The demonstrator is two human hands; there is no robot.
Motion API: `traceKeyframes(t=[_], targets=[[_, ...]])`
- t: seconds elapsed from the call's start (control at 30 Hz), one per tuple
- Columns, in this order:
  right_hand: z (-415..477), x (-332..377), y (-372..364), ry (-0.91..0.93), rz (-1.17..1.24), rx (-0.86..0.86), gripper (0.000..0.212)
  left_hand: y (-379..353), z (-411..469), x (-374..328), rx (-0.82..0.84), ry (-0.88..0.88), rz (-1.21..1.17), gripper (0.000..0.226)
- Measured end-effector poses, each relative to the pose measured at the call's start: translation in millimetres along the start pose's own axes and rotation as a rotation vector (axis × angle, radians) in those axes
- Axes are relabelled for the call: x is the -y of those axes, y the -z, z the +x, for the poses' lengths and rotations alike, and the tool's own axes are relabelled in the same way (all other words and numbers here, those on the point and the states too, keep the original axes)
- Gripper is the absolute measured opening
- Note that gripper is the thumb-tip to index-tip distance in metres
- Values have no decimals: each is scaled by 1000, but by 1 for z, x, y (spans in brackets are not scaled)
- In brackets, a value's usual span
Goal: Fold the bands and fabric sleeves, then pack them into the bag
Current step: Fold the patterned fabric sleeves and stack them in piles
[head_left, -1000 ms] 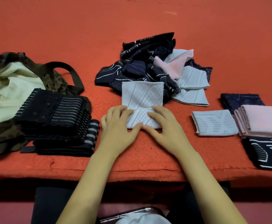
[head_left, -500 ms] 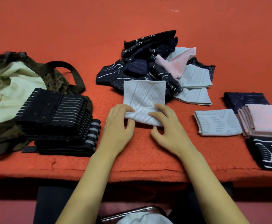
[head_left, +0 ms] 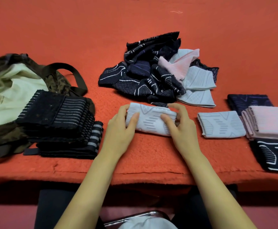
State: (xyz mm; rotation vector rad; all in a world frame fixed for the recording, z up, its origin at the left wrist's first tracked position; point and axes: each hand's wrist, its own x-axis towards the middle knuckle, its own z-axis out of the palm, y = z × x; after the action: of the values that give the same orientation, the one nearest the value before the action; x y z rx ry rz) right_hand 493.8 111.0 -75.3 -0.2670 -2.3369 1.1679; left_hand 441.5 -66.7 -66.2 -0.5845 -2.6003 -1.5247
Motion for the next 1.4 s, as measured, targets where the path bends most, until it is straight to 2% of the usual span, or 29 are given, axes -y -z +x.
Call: traceKeyframes(t=[0.1,0.33,0.43,0.53,0.67,0.77,0.93,1.03,1.13,1.23,1.33,1.4], targets=[[4,-1,-3,-41,3,0,39,-2,0,3,13,-12,29,62],[1,1,-1,14,44,66,53,-9,6,6,-76,100,174,50],[1,0,-2,76,-33,69,47,-11,7,8,-101,112,271,53],[2,-1,-3,52,-85,74,32,-10,7,9,-106,108,282,55],[2,1,-4,28,-139,74,21,-10,2,5,-47,12,381,57],[2,3,-5,52,-214,60,20,-12,1,5,9,-5,516,62],[3,3,-9,56,-522,-20,27,-15,3,6,-7,34,597,64],[4,3,-9,24,-475,70,38,-18,3,5,-31,61,616,61],[6,1,-7,-12,-367,173,52,-19,2,4,-45,59,625,69],[7,0,-6,8,-370,191,49,-15,5,5,19,57,582,67],[7,5,-5,37,-370,149,47,-7,9,4,66,85,417,47],[4,7,0,78,-385,85,42,-4,10,1,81,89,301,44]])
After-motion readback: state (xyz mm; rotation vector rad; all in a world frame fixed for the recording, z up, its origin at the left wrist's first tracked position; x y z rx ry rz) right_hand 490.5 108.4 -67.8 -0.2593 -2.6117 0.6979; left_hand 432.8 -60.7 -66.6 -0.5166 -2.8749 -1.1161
